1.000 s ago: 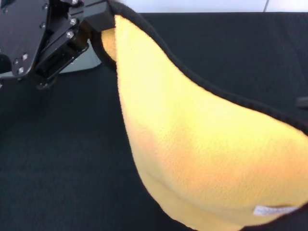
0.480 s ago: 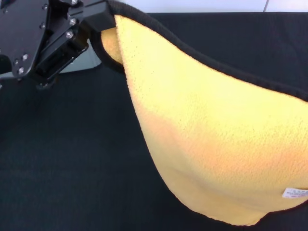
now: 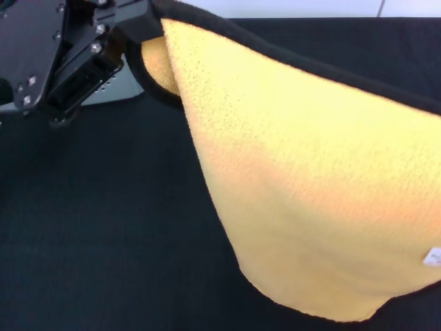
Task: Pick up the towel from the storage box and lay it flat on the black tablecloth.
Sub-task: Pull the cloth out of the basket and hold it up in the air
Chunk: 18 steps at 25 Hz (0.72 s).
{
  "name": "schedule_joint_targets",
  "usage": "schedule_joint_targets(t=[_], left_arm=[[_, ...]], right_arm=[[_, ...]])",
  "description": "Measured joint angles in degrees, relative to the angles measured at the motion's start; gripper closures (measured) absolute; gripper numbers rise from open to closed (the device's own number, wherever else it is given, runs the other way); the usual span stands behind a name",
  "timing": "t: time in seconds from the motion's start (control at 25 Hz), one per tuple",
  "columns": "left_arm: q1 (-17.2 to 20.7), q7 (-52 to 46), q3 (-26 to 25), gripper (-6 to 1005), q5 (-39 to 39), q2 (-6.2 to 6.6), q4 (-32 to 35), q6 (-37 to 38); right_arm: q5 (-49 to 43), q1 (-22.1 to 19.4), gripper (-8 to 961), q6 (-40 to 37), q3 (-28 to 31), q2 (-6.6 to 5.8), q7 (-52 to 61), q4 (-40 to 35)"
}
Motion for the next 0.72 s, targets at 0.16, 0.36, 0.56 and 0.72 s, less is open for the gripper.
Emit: schedule_joint_targets(t=[0.16, 0.36, 0.56, 0.72], left_arm=[[0.0, 0.0, 0.0, 986, -0.1, 0.0, 0.1, 0.0], [0.0, 0.0, 0.0, 986, -0.1, 0.0, 0.2, 0.1], [0.0, 0.0, -1.3, 986, 0.1, -0.35, 0.2, 0.1], [-0.2, 0.0, -1.4, 986, 0.3, -0.41, 0.2, 0.1]], right_arm=[[-1.5, -0.6, 371, -0.1, 3.6, 0.31, 0.3, 0.4], [-1.8, -1.6, 370, 0.4, 6.7, 0.43, 0.4, 1.4], [-3.9, -0.4, 371, 0.2, 6.6, 0.88, 0.6, 3.2], [-8.7, 2.5, 372, -0.2, 5.9, 2.77, 0.7, 3.2]])
